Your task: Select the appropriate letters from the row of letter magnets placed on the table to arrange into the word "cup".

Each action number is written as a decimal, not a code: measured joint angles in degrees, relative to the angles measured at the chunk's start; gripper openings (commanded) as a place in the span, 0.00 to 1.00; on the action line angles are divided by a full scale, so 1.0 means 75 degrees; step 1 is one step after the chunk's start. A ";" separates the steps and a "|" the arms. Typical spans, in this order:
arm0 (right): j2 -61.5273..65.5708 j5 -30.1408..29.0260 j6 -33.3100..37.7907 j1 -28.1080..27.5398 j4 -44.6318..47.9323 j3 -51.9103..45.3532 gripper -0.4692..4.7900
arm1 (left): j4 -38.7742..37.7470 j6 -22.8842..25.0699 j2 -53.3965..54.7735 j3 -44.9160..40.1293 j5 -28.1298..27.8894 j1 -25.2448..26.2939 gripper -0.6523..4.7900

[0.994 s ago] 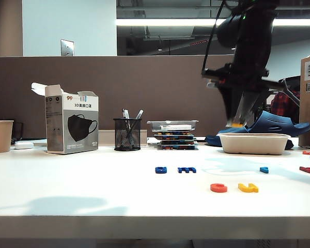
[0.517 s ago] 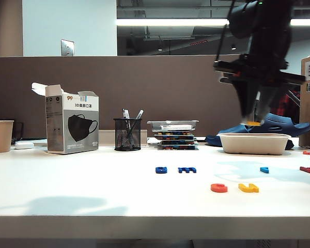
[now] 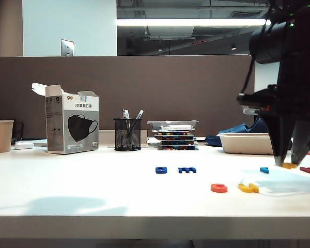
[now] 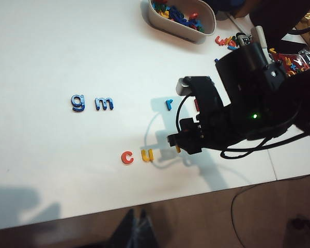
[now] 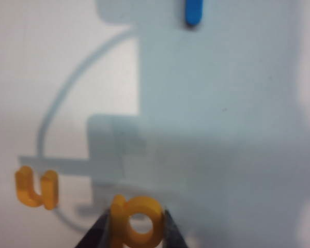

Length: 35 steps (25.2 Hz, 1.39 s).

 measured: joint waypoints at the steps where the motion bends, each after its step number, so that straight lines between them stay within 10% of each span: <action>1: 0.0000 -0.0012 0.0038 0.0000 0.0076 -0.0087 0.29 | 0.0000 0.0000 0.0000 0.0000 0.0000 0.0000 0.11; 35: -0.0050 -0.0341 0.0256 0.0009 0.1131 -0.1035 0.32 | 0.0000 0.0000 0.0000 0.0000 0.0000 0.0000 0.11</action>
